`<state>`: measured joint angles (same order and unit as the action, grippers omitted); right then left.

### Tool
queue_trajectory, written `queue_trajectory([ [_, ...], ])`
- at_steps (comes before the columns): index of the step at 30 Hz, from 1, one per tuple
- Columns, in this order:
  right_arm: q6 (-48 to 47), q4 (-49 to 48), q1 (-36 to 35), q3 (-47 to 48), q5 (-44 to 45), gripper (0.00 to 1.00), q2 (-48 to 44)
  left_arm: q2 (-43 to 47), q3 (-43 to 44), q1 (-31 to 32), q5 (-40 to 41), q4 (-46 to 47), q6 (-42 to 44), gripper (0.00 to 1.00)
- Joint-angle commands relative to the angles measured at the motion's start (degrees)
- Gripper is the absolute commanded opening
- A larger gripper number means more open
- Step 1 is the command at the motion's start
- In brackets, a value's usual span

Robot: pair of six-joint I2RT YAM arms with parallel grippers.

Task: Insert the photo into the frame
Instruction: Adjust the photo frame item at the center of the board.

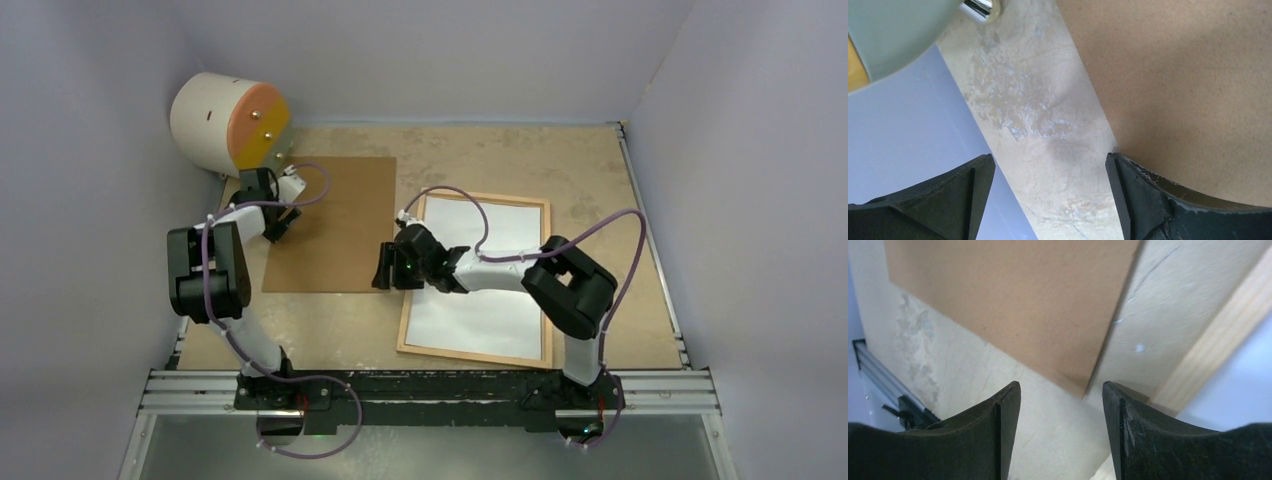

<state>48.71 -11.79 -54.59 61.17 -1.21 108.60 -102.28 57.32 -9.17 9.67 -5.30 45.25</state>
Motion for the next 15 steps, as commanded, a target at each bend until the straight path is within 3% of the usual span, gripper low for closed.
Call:
queue_trajectory([
  [1,-3.2,11.7,4.9,4.8,5.0,0.66,-1.0,-1.5,-2.1,0.2,-6.1,-15.6,0.1,0.89],
  [9,-2.5,11.6,9.2,15.8,6.8,0.73,9.5,-2.9,13.4,-7.0,-6.6,-20.3,-2.6,0.89],
  [15,-3.6,14.1,10.1,27.2,9.6,0.76,19.3,-7.5,15.6,-8.2,-3.1,-15.3,-5.1,0.88],
])
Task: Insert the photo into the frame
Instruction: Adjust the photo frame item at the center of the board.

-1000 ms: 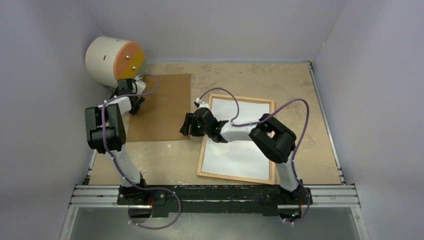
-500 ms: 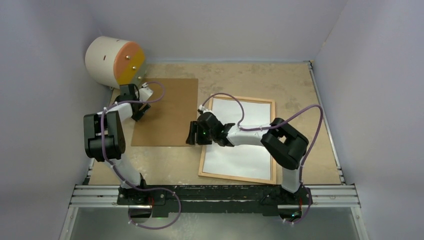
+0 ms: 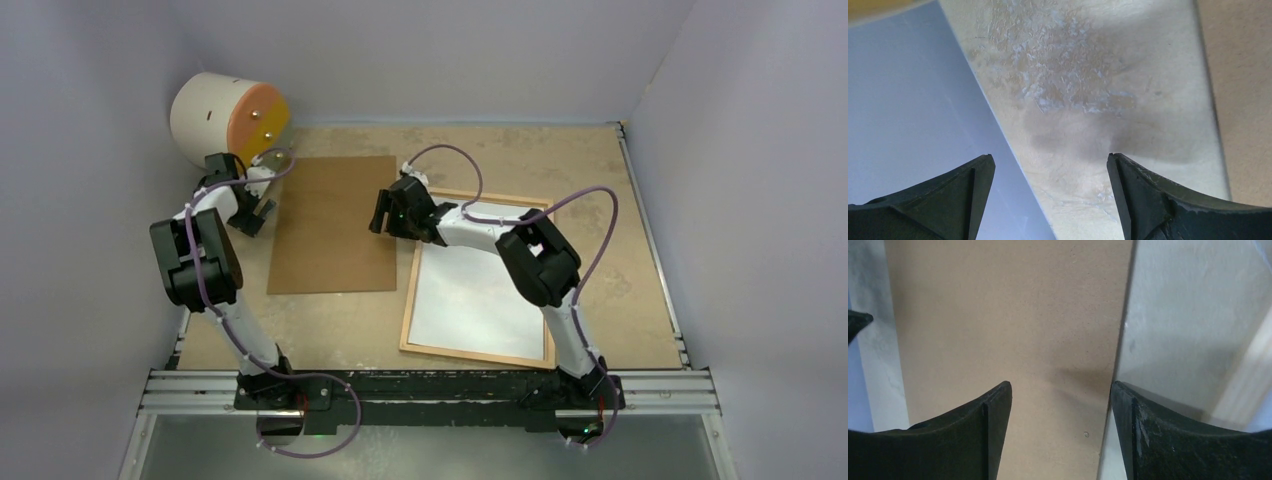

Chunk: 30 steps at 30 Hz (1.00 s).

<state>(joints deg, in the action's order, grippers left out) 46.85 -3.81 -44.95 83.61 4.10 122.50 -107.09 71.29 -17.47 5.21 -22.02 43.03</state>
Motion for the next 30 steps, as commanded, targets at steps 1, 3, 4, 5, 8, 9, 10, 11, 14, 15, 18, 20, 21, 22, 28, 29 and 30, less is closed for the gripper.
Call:
queue_trajectory([
  [1,-1.9,6.5,0.7,5.9,5.0,0.76,6.2,-3.6,1.6,0.4,1.7,2.2,-3.4,0.88],
  [3,-1.8,7.0,1.3,7.4,6.2,0.76,7.5,-5.3,1.2,1.5,2.1,3.3,-4.3,0.88],
  [4,-1.6,7.0,1.6,7.9,6.8,0.76,7.9,-5.8,0.7,2.3,2.1,3.6,-4.6,0.88],
  [5,-1.4,7.2,2.0,8.4,7.2,0.76,8.3,-6.4,0.2,3.2,2.1,3.9,-4.9,0.88],
  [8,-1.2,7.2,3.1,10.1,7.5,0.77,9.6,-7.4,-0.7,5.3,0.7,4.0,-6.3,0.88],
  [9,-1.3,7.6,3.3,11.2,8.0,0.77,10.1,-7.6,-0.9,6.0,0.1,3.8,-6.7,0.88],
  [10,-1.2,7.9,3.6,11.9,8.2,0.77,10.4,-7.9,-1.1,6.7,-0.4,3.7,-6.9,0.88],
  [11,-1.3,7.6,3.8,12.3,8.2,0.78,10.7,-8.1,-1.3,7.4,-0.6,3.6,-6.9,0.89],
  [14,-1.7,6.9,3.9,13.1,5.4,0.77,11.8,-8.5,-1.8,8.8,-1.0,3.1,-6.8,0.89],
  [15,-1.6,5.7,3.9,12.2,4.7,0.76,11.6,-8.6,-1.8,9.0,-1.3,2.9,-6.8,0.89],
  [18,-1.3,-0.7,3.2,5.5,0.2,0.73,9.0,-8.7,-2.2,9.3,-1.5,2.5,-6.5,0.89],
  [20,-0.4,-4.0,2.1,0.8,-3.0,0.72,7.1,-8.4,-3.0,9.4,-1.7,2.2,-6.3,0.89],
  [21,0.0,-5.6,1.5,-1.3,-4.8,0.72,6.2,-8.0,-3.8,9.5,-1.9,2.3,-6.1,0.89],
  [22,0.6,-8.0,0.9,-3.6,-6.7,0.72,5.2,-7.6,-4.8,9.7,-1.9,2.4,-5.9,0.89],
  [28,4.0,-17.9,-3.6,-14.0,-13.4,0.71,-0.9,-5.5,-10.0,11.0,-2.4,3.0,-4.7,0.89],
  [29,4.4,-18.6,-4.3,-15.1,-13.7,0.71,-2.0,-4.9,-10.9,11.3,-2.7,2.8,-4.3,0.89],
  [30,4.7,-19.0,-5.0,-16.5,-13.9,0.71,-3.0,-4.2,-12.3,11.7,-2.8,2.6,-4.0,0.89],
])
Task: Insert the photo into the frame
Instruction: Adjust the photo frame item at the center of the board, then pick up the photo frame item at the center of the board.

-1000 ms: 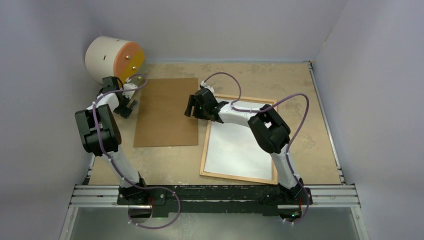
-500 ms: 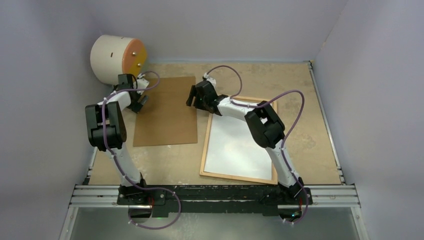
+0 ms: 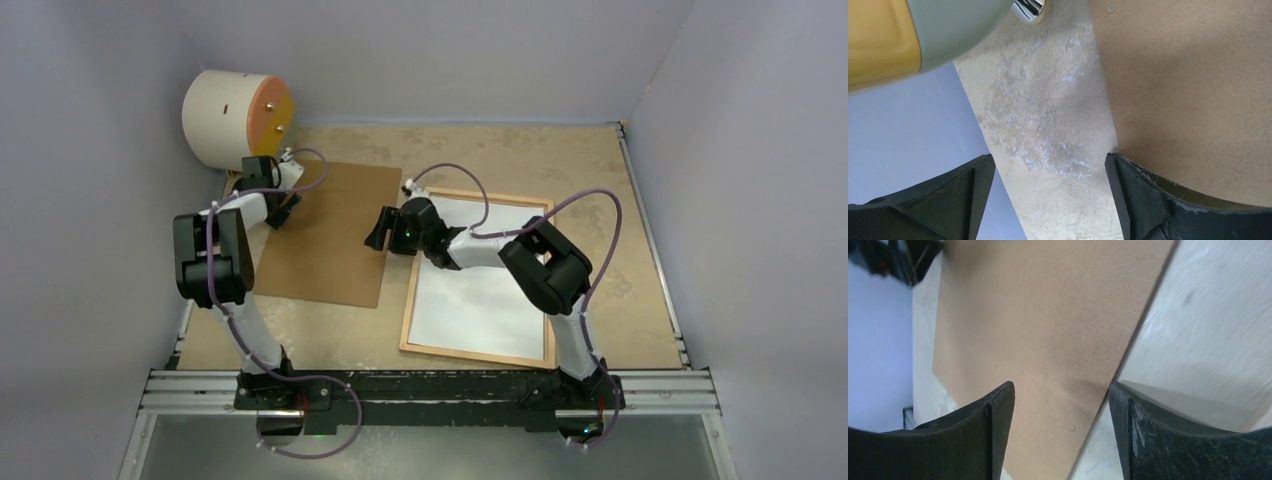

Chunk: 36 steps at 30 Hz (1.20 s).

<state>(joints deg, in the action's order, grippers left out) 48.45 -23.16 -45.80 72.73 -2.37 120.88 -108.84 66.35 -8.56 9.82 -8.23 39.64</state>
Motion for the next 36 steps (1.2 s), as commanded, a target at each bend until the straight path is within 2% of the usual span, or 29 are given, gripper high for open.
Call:
queue_trajectory([
  [1,3.4,0.1,-4.7,-6.7,-7.6,0.71,-2.6,-1.9,-8.2,3.2,-7.5,-11.4,-0.1,0.89],
  [5,4.7,1.5,-5.6,-10.6,-6.5,0.7,-7.3,1.3,-11.4,4.1,-9.5,-13.8,1.9,0.88],
  [13,6.3,14.4,-4.7,-9.6,0.8,0.76,-9.4,7.1,-13.9,4.9,-14.5,-20.0,4.0,0.88],
  [17,5.7,20.7,-4.6,-7.4,3.8,0.8,-8.7,9.5,-11.0,4.1,-11.3,-21.3,4.7,0.89],
  [20,5.5,23.0,-4.6,-6.5,6.5,0.84,-8.8,9.8,-7.5,1.7,-6.0,-21.6,5.1,0.89],
  [26,5.2,30.3,-4.6,-3.4,10.9,0.92,-7.7,8.8,-6.0,-3.4,-2.6,-16.8,3.6,0.88],
  [31,4.7,33.0,-4.7,0.8,15.4,0.99,-4.9,6.2,-8.7,-2.3,-6.3,-15.4,0.1,0.88],
  [36,6.4,31.3,-5.1,4.2,10.7,0.98,-0.9,4.3,-10.5,0.0,-11.5,-16.4,-2.0,0.88],
])
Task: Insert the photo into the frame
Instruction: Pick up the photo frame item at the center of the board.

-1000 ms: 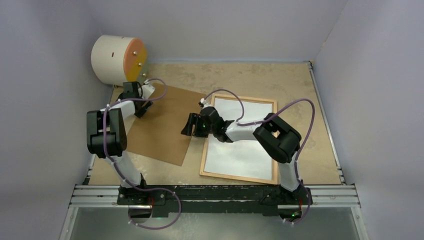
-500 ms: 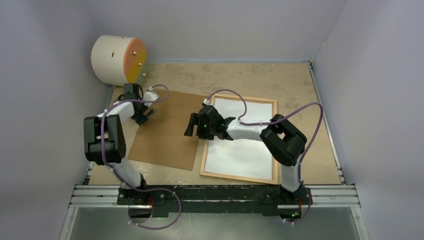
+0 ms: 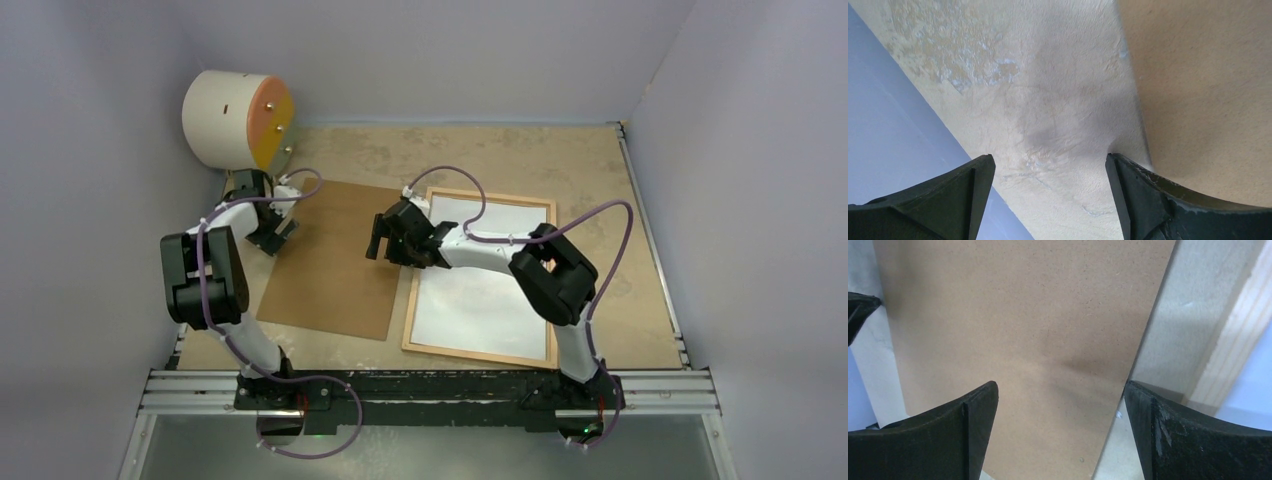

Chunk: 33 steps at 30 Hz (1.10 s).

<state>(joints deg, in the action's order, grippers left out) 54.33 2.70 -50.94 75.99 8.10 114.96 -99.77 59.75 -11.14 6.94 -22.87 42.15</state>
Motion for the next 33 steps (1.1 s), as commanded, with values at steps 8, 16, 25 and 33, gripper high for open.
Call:
queue_trajectory([
  [8,10.7,-17.4,1.1,-6.9,-12.5,0.92,-1.0,-5.7,-4.5,5.9,-18.8,-7.5,-3.3,0.88],
  [16,22.8,-52.6,2.4,-16.8,-22.6,0.86,-4.6,-7.5,-3.0,6.4,-24.9,-14.2,-0.4,0.87],
  [25,27.2,-77.3,2.4,-20.7,-27.6,0.84,-8.2,-8.2,-1.2,6.5,-27.2,-16.9,0.1,0.85],
  [33,35.8,-93.4,3.0,-25.5,-30.5,0.84,-4.4,-8.1,0.8,7.3,-29.9,-18.5,-0.9,0.84],
])
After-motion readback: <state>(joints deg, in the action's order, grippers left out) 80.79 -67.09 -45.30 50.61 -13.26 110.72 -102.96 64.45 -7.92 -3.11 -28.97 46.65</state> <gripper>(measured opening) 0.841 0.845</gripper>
